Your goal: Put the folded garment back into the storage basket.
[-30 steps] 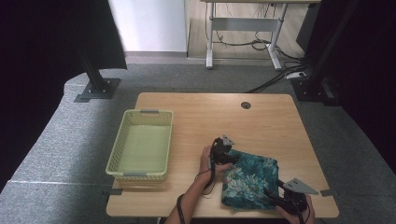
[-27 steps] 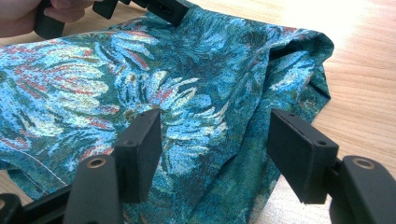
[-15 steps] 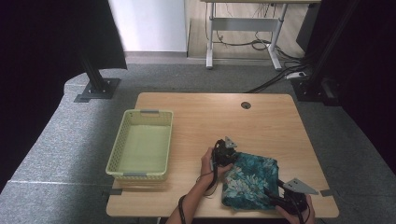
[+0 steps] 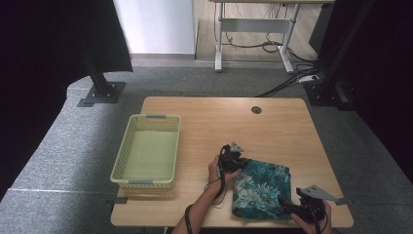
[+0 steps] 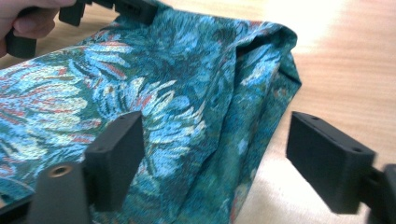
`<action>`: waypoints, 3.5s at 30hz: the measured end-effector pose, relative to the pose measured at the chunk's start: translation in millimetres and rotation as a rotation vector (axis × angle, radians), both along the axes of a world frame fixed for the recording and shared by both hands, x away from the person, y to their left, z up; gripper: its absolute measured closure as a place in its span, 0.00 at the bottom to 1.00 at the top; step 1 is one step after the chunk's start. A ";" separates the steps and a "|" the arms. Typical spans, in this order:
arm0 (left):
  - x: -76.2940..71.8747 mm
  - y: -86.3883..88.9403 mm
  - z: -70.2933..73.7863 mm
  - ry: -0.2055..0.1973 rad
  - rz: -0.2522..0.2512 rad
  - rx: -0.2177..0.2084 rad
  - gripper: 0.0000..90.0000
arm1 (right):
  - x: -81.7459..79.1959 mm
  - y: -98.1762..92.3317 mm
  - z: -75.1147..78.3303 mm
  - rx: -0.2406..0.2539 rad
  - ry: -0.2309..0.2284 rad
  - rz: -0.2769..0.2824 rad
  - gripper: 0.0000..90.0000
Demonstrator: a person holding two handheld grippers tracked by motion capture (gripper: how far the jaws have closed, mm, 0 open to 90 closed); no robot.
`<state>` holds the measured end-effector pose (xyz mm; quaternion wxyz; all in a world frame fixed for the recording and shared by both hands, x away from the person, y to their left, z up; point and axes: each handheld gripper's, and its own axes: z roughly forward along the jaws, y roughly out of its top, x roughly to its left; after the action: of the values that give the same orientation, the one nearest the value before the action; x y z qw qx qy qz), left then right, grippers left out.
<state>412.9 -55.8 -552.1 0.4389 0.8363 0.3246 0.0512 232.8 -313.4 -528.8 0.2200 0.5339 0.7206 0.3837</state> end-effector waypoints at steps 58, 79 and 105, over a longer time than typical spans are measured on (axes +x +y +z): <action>-19.1 13.6 31.9 -0.033 -0.040 -0.053 0.92 | 6.0 38.5 -13.4 -0.023 0.199 -0.033 0.79; -19.3 23.7 39.6 -0.033 -0.044 -0.070 0.92 | 17.3 -6.1 -31.4 0.491 0.244 0.091 0.91; -22.5 31.0 64.3 -0.071 -0.056 -0.096 0.92 | 17.4 -10.1 -19.9 0.623 0.167 0.133 0.91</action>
<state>390.5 -24.8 -487.8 0.4912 0.8207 0.2872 0.0528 250.2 -323.4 -548.7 -0.0394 0.5569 0.6175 0.5541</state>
